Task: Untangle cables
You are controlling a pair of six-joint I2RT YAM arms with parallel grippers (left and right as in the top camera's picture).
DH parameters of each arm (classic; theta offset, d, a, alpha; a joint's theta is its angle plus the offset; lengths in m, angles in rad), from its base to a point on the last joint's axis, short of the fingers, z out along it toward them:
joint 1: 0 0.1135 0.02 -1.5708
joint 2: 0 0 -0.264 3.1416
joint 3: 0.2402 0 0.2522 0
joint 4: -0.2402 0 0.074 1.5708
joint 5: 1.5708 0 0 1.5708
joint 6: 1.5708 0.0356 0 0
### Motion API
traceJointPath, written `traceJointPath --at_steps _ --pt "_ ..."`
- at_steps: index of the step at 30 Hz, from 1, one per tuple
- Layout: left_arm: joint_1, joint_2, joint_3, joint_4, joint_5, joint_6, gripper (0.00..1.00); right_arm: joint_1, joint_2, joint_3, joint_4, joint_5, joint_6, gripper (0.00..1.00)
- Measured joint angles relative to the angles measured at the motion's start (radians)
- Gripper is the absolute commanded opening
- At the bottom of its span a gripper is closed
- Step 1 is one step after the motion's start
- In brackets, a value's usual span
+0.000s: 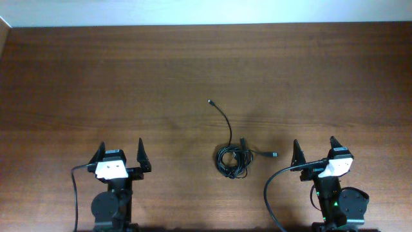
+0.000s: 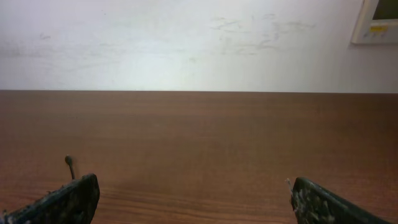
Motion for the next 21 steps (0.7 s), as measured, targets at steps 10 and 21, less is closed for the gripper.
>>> traceJointPath --at_steps 10,21 --pt "0.000 0.000 0.020 -0.017 0.000 0.000 0.99 0.000 0.000 0.000 0.000 0.000 0.000 0.98" --pt "0.000 0.000 0.074 -0.084 0.000 0.000 0.99 0.000 0.000 0.000 0.000 0.000 0.000 0.98"
